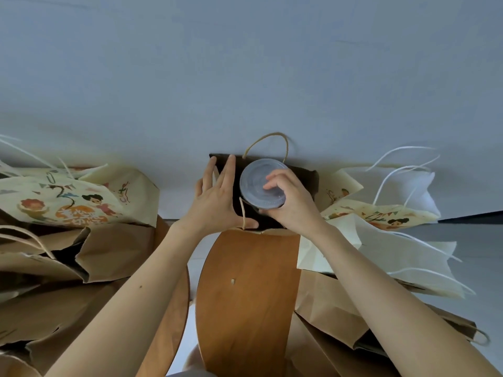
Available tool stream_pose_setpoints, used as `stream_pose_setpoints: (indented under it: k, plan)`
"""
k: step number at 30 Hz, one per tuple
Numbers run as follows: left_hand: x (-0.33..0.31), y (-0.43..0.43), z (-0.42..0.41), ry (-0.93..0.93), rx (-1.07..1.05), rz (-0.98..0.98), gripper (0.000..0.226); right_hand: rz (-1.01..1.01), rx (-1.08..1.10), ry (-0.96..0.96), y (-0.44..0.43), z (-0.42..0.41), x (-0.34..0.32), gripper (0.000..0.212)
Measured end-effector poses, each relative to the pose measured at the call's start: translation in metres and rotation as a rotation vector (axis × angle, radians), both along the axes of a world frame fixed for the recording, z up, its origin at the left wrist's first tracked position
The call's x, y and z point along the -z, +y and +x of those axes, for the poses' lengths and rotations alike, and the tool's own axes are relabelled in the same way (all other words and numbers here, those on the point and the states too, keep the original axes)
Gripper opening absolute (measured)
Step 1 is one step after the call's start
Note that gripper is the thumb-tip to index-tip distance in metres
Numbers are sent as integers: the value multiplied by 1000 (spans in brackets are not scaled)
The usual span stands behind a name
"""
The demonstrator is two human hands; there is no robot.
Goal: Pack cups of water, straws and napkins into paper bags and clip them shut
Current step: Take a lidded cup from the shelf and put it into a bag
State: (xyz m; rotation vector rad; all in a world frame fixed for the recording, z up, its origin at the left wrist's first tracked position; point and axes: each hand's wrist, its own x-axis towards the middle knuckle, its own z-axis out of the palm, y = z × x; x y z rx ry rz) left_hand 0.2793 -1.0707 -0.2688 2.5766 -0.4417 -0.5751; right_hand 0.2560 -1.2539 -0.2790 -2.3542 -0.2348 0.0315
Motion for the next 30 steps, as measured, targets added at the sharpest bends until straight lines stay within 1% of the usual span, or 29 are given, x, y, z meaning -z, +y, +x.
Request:
stream_pose_setpoints:
  k: [4, 6, 8, 11, 14, 18, 21, 25, 30]
  plan:
    - [2, -1, 4, -5, 30, 47, 137, -19, -64, -101, -11, -6, 0, 42]
    - [2, -1, 7, -2, 65, 79, 138, -36, -94, -106, -18, -10, -2, 44]
    - [3, -1, 7, -3, 98, 115, 138, -69, -115, -26, -23, -12, -3, 43]
    - [5, -3, 6, -22, 115, 138, 139, -128, -122, 141, -27, -10, 2, 36]
    - [8, -5, 5, -27, 122, 130, 139, -168, -135, 231, -24, -2, 11, 33]
    - [8, -7, 5, -20, 114, 95, 140, -223, -151, 252, -18, 14, 29, 39]
    - [9, -6, 4, -28, 115, 84, 139, -281, -140, 307, -13, 22, 43, 41]
    - [11, -4, 2, -52, 139, 111, 138, -265, -185, 324, -6, 28, 58, 32]
    - [14, -1, 5, -75, 131, 157, 136, -241, -173, 273, -5, 21, 81, 35]
